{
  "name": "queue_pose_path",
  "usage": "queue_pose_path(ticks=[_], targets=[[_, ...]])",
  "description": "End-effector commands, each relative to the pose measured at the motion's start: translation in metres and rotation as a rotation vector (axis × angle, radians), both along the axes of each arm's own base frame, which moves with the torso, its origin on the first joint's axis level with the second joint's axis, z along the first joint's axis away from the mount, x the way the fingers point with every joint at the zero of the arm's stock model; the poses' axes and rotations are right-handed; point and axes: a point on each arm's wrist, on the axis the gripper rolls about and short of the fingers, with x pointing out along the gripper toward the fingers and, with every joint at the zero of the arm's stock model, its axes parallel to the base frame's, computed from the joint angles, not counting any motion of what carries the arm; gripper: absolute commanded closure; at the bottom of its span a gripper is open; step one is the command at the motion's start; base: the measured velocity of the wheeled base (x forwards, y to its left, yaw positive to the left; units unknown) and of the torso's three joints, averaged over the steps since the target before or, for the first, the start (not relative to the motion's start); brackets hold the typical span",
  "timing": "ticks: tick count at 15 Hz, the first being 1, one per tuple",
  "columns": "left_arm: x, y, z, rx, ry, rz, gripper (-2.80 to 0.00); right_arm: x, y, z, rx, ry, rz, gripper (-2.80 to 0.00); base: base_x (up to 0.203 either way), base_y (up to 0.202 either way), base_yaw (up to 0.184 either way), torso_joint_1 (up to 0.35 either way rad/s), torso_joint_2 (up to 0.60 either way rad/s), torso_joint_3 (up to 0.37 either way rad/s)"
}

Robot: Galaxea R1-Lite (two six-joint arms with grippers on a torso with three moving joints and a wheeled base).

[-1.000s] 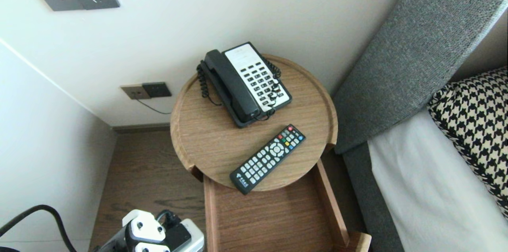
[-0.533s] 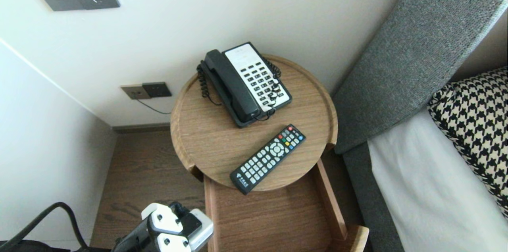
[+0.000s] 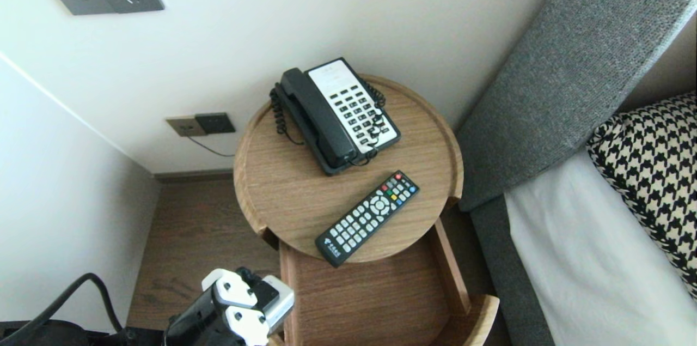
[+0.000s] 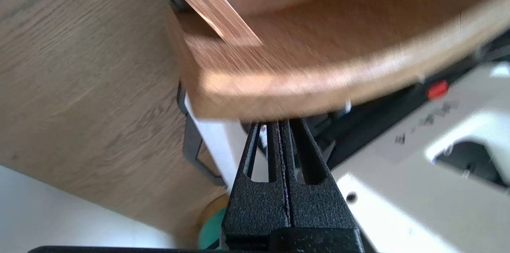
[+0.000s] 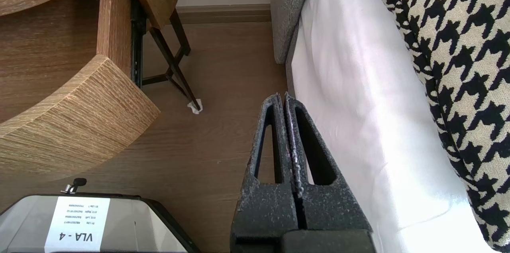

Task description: Close the nightstand drawer

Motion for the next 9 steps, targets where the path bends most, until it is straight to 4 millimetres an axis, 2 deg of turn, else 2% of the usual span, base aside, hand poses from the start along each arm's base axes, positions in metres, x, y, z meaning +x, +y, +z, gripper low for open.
queue_pose_path(ticks=[1,4,9], targets=[[0.008,0.001,0.003,-0.027,-0.012,0.047,0.00,0.000,0.000,0.000,-0.001,-0.003,0.001,0.00,0.000,0.000,0.000,0.000,0.00,0.000],[0.022,-0.002,0.005,-0.033,-0.058,0.119,0.00,0.000,0.000,0.000,-0.001,-0.003,0.001,0.00,0.000,0.000,0.000,0.000,0.00,0.000],[0.033,-0.004,0.008,-0.085,-0.077,0.191,0.00,0.000,0.000,0.000,-0.001,-0.003,0.001,0.00,0.000,0.000,0.000,0.000,0.00,0.000]])
